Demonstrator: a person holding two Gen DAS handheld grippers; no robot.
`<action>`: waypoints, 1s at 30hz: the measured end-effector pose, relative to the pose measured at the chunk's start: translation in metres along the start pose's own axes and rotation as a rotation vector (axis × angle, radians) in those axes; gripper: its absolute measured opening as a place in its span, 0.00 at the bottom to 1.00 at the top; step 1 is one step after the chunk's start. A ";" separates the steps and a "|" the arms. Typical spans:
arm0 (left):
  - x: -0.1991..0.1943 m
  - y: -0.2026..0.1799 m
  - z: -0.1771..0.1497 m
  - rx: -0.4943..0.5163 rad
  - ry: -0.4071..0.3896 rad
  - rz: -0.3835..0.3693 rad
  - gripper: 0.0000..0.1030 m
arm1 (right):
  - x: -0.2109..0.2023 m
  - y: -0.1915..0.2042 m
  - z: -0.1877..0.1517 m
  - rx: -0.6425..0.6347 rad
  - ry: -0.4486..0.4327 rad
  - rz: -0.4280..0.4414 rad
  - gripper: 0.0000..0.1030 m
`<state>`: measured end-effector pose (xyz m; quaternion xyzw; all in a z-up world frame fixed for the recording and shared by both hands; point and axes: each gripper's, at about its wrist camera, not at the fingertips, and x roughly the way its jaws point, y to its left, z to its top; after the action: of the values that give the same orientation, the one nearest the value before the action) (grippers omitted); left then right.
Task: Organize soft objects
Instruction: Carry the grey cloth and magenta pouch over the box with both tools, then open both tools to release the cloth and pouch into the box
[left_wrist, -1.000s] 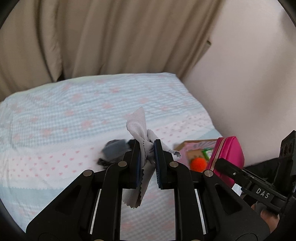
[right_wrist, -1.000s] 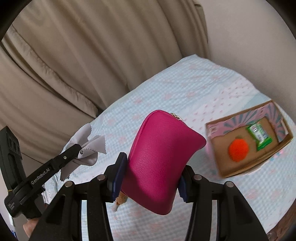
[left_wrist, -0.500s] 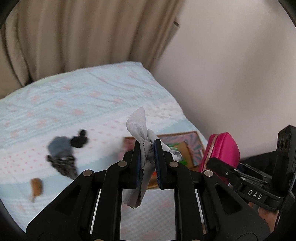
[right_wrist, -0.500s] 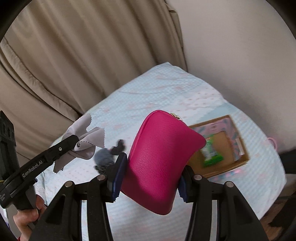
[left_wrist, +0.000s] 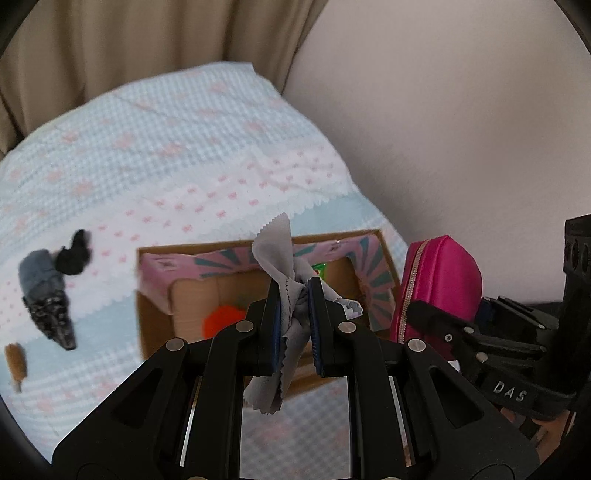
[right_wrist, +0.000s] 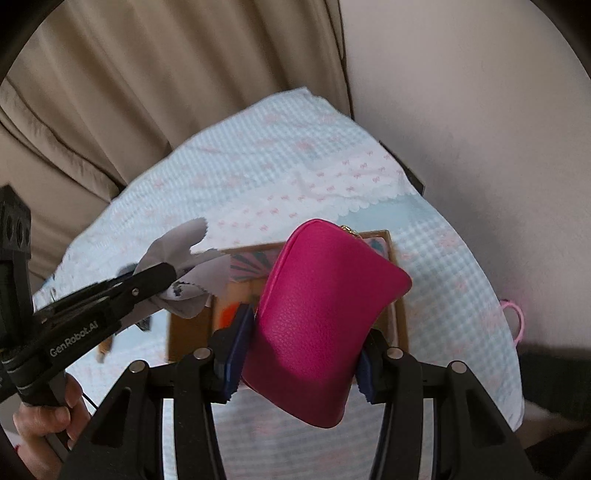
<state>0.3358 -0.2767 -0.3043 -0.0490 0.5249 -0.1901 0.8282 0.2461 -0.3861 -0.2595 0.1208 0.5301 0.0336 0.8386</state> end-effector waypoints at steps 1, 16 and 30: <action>0.008 -0.001 0.001 -0.003 0.012 0.002 0.11 | 0.011 -0.005 0.002 -0.014 0.021 -0.003 0.44; 0.099 0.007 -0.009 0.068 0.233 0.145 0.17 | 0.099 -0.025 -0.019 -0.139 0.218 0.025 0.54; 0.087 0.021 -0.019 0.043 0.241 0.180 1.00 | 0.094 -0.013 -0.027 -0.224 0.166 0.077 1.00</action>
<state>0.3574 -0.2867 -0.3927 0.0391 0.6186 -0.1310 0.7737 0.2617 -0.3767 -0.3563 0.0437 0.5856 0.1346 0.7982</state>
